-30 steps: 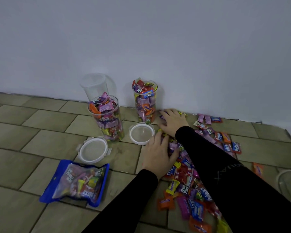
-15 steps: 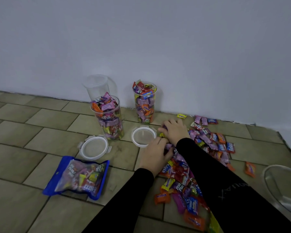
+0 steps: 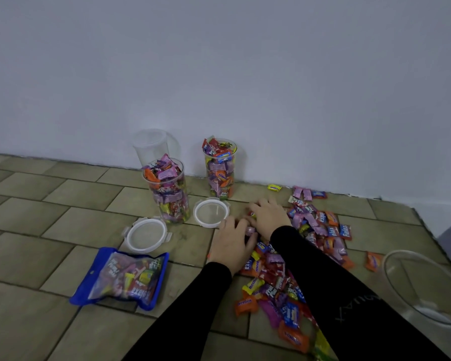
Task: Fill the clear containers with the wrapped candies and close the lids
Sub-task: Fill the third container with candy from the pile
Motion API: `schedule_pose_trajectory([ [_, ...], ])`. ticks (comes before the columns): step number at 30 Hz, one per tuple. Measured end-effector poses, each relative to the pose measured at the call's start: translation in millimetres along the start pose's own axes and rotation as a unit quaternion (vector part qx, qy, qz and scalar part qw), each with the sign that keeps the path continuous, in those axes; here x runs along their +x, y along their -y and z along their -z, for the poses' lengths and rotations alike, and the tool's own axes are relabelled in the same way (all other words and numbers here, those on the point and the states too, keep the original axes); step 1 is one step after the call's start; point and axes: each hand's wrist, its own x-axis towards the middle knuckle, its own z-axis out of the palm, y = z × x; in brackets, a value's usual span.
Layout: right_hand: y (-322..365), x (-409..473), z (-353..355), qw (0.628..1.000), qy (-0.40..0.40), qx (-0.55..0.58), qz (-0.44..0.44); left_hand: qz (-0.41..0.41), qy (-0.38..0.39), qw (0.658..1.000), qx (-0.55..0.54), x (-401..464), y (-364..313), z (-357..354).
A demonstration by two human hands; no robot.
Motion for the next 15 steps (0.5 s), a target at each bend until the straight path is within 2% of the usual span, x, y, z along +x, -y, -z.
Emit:
schedule_pose_trajectory([
  [7, 6.6, -0.6, 7.6, 0.999, 0.025, 0.026, -0.031, 0.035, 0.069, 0.997, 0.016, 12.2, 0.6, 6.3],
  [15, 3.2, -6.3, 18.6, 0.985, 0.086, 0.137, -0.053, 0.097, 0.123, 0.987, -0.031, 23.3, -3.5, 14.5],
])
